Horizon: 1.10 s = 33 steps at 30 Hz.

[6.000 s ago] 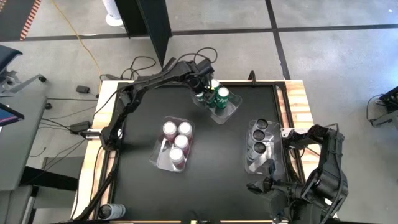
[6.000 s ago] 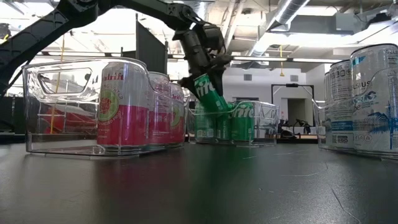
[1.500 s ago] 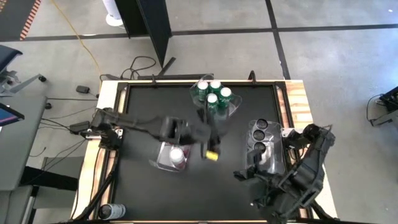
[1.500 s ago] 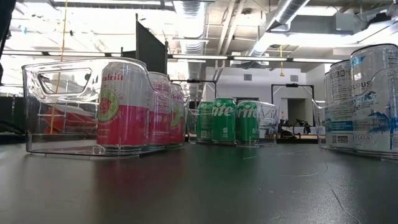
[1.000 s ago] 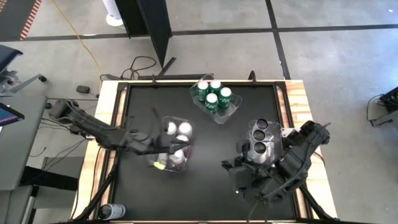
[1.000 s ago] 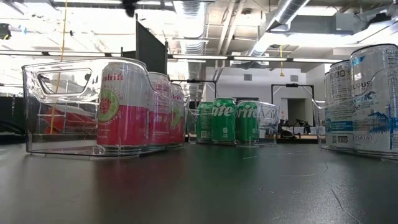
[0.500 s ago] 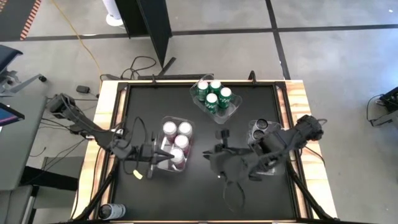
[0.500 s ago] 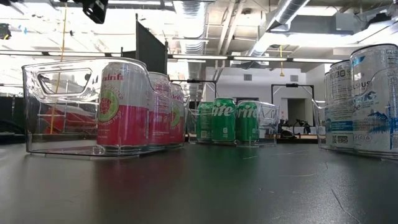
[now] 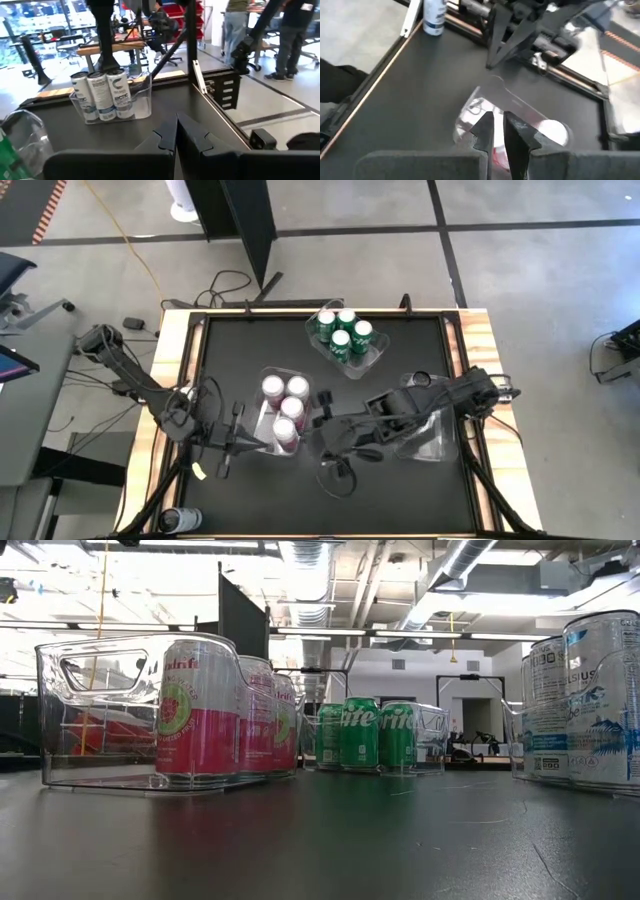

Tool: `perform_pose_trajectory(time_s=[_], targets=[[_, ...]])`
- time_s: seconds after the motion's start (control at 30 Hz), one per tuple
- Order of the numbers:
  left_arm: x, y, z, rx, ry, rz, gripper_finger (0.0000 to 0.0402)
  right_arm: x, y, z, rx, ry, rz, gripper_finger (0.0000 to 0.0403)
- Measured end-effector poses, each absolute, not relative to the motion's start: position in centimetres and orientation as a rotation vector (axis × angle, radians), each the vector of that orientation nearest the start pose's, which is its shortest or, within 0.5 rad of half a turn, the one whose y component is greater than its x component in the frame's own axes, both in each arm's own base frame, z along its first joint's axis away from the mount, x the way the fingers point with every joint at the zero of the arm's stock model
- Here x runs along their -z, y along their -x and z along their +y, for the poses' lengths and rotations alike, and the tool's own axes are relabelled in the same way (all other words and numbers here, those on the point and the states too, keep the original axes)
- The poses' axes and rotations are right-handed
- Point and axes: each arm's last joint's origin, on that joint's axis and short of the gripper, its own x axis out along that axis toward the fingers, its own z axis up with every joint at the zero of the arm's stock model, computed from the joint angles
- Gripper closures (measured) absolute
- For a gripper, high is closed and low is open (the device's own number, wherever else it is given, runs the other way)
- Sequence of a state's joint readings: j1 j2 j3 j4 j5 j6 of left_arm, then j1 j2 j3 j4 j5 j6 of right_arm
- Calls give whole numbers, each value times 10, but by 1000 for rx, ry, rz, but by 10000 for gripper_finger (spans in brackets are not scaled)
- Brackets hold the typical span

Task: Sort soda cans
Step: Put the white blue soda can into the right transparent bin

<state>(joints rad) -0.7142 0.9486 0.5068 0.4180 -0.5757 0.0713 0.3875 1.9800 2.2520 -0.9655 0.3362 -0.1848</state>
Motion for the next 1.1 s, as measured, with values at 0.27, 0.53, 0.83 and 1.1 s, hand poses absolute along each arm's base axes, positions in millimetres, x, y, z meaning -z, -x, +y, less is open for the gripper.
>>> perform_pose_trajectory(time_s=[0.27, 0.53, 0.83, 1.1], targets=[[-270, -141, -126, 226, -127, 43, 400, -375, -423, 159, -224, 430, 647, 343], [-269, -126, -129, 252, -154, 68, 400, -362, -441, 151, -245, 398, 638, 343], [-268, -120, -134, 289, -151, 82, 400, -363, -443, 152, -366, 350, 612, 343], [-268, -115, -139, 325, -72, 87, 400, -357, -437, 174, -455, 407, 592, 348]])
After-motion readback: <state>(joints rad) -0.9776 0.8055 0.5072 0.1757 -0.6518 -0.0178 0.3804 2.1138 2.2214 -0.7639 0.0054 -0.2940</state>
